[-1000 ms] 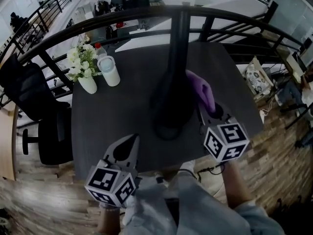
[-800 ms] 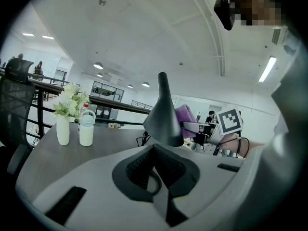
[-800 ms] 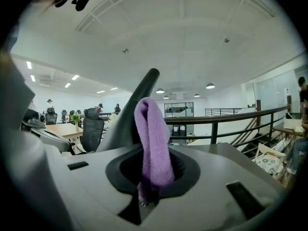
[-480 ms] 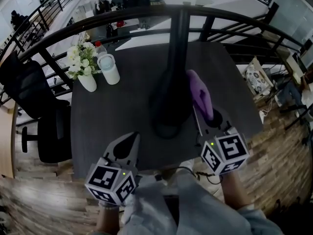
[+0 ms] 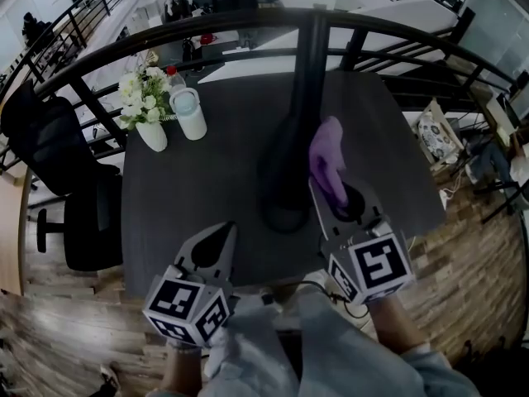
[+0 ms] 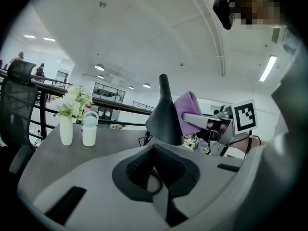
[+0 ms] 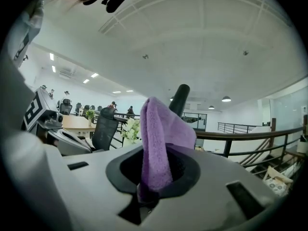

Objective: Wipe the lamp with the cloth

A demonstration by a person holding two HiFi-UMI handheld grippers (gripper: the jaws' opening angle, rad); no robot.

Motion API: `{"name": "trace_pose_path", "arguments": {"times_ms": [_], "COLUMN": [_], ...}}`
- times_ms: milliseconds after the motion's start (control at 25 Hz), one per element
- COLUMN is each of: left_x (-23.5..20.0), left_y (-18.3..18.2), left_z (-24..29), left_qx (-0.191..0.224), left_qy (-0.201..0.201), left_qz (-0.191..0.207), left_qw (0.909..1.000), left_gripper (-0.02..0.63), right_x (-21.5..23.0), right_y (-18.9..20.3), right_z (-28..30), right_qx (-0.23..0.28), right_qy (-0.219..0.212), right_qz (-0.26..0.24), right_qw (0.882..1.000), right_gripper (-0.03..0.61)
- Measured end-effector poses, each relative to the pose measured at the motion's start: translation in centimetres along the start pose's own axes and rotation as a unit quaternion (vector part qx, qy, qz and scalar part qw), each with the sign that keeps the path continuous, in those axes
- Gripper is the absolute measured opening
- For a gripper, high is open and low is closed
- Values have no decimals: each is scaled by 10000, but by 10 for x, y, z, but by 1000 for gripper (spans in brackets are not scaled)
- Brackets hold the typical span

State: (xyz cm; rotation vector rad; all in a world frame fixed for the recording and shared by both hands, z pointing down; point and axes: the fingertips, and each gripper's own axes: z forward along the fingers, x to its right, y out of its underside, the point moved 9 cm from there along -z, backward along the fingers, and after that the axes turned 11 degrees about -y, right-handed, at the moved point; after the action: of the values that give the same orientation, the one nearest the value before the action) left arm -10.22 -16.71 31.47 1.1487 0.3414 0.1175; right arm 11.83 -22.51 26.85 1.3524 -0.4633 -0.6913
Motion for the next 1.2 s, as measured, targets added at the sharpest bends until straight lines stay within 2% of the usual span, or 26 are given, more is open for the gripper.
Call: {"name": "trace_pose_path", "arguments": {"times_ms": [240,560,960,1200], "left_x": [-4,-10,-25,-35], "left_y": [2,2,8,9], "left_z": [-3,-4,-10,-16], "left_qx": [11,20,51,72], "left_qy": [-66,-103,-256,-402], "left_qz": [-45,-90,-189,-305], "left_qw": [10000,9999,9995,9987], "left_gripper": [12,12,12,12], "right_x": [-12,-35,-68,-88], "right_y": [-1,1,15,11], "right_z": [5,18,35,40], "right_qx": [-41,-196,-670,-761], "right_qy": [-239,-791,-1460,-1776], "right_qz": [-139,-602,-503,-503], "right_qw": [9996,9949,9857,9799], "right_gripper": [51,51,51,51]}}
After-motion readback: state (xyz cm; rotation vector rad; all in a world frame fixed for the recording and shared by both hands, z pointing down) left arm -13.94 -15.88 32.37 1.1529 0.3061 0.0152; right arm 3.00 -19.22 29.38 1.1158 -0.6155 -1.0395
